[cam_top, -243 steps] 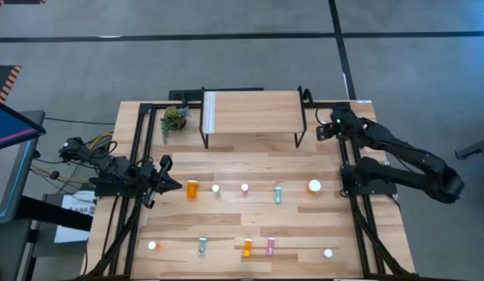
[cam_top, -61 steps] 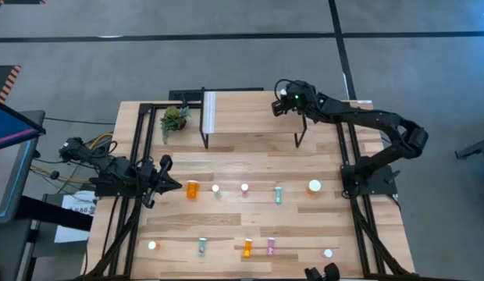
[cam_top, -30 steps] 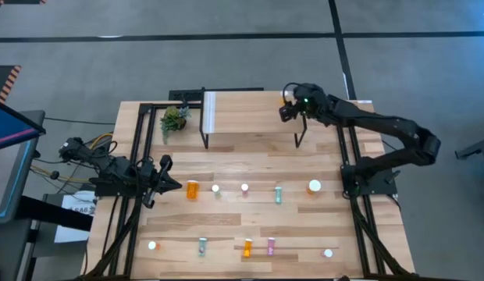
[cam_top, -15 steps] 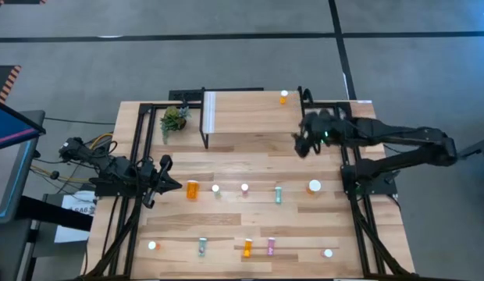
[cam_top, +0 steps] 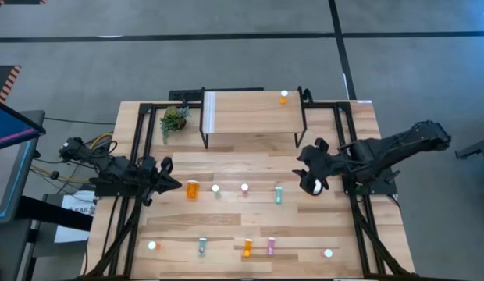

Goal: Pick and place medicine bottles onto shelf by color
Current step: Put the left small orange pill bottle on the shelf aligned with the other small orange pill bottle

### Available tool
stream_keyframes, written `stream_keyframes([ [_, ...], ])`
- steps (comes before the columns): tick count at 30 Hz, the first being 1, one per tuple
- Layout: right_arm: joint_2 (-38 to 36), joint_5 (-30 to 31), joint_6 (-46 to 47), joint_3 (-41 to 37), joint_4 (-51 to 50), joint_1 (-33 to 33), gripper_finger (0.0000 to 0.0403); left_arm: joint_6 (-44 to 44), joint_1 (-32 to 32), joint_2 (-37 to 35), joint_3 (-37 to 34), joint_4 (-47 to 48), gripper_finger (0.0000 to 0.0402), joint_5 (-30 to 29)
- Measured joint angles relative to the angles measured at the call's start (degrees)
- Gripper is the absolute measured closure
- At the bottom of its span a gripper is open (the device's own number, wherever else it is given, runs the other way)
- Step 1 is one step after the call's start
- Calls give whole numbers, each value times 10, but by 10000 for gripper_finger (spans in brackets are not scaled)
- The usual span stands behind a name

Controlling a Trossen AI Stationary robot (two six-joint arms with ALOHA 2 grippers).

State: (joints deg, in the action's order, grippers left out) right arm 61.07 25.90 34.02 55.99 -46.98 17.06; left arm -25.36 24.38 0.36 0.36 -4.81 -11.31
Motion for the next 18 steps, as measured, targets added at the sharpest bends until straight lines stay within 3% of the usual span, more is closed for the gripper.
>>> stream_keyframes([
  [10, 16, 13, 24, 0, 9, 49, 155, -13, 0, 0, 0, 10, 401, -1],
  [14, 36, 20, 43, 0, 8, 66, 155, -10, 0, 0, 0, 4, 401, -42],
  [18, 53, 60, 58, 0, 4, 94, 155, -10, 0, 0, 0, -5, 401, -128],
])
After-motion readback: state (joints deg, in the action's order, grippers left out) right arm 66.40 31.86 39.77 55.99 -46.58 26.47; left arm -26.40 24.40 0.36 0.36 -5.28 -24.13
